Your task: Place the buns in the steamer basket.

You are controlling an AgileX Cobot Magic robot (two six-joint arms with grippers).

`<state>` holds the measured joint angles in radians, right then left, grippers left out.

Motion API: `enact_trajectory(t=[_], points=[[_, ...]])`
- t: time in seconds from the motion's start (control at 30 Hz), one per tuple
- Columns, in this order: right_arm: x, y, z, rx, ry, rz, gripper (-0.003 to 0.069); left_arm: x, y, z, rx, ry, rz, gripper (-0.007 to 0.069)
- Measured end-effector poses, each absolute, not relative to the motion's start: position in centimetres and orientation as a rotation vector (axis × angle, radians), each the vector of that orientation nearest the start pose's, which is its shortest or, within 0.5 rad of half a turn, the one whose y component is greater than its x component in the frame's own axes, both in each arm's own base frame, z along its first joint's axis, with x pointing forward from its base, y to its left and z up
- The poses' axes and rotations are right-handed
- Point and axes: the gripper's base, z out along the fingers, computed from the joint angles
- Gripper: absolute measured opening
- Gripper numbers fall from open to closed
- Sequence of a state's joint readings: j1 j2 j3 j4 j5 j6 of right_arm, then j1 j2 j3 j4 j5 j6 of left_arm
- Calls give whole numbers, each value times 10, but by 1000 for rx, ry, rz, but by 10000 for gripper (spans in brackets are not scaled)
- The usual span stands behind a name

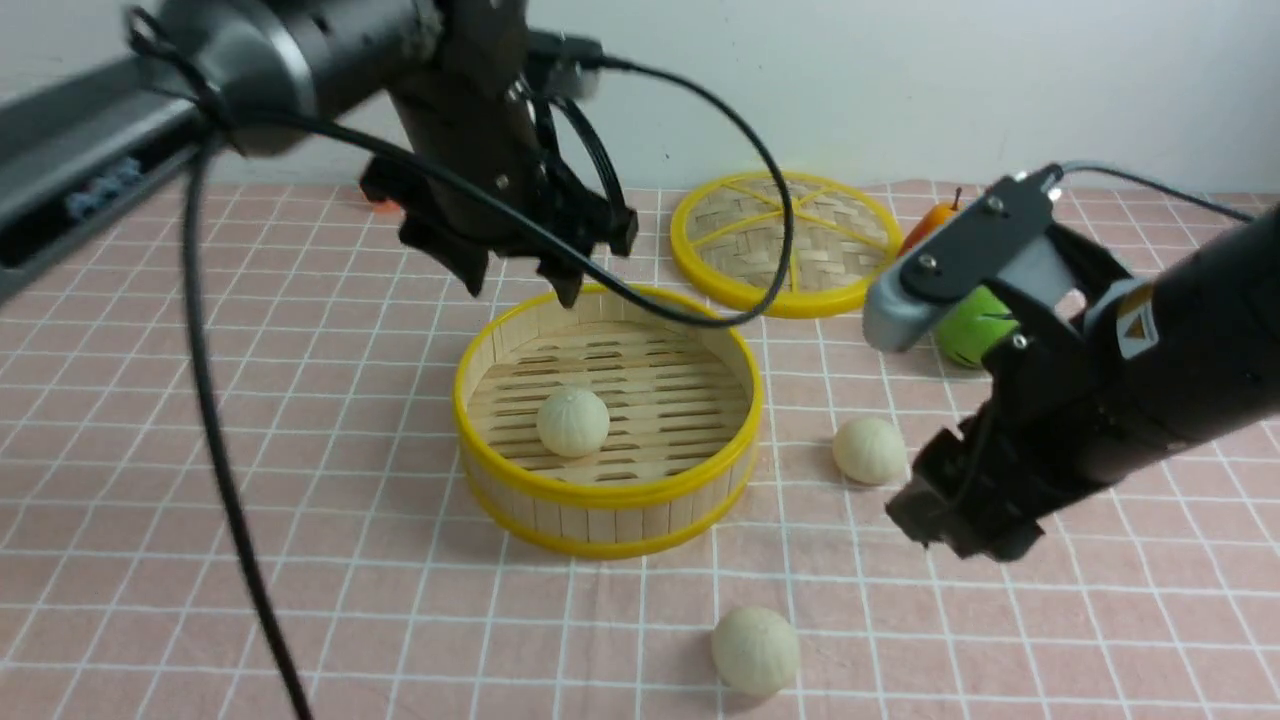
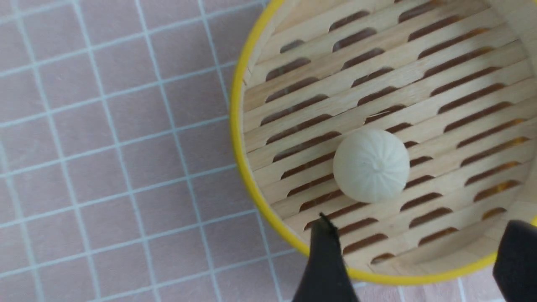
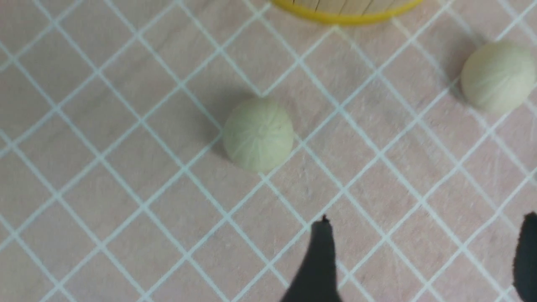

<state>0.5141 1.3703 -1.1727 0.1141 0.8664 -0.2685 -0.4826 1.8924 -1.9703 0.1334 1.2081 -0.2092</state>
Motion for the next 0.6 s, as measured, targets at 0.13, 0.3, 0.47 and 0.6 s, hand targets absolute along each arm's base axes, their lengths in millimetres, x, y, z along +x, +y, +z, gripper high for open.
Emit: enact_trajectory(t=[0.13,0.3,0.47,0.6], points=[[260,162,330,-922,2381,270,675,331,-159,428,338,2443,-99,385],[275,202,302,-1108,2467,283,622,274,-128,473,310,2331,-135,186],[282,230,265,-1233,2557,268,538,229,-105,459,320,2375,-118,19],[290,239,232,-1257,2647,266,499,184,-81,432,302,2423,-112,-13]])
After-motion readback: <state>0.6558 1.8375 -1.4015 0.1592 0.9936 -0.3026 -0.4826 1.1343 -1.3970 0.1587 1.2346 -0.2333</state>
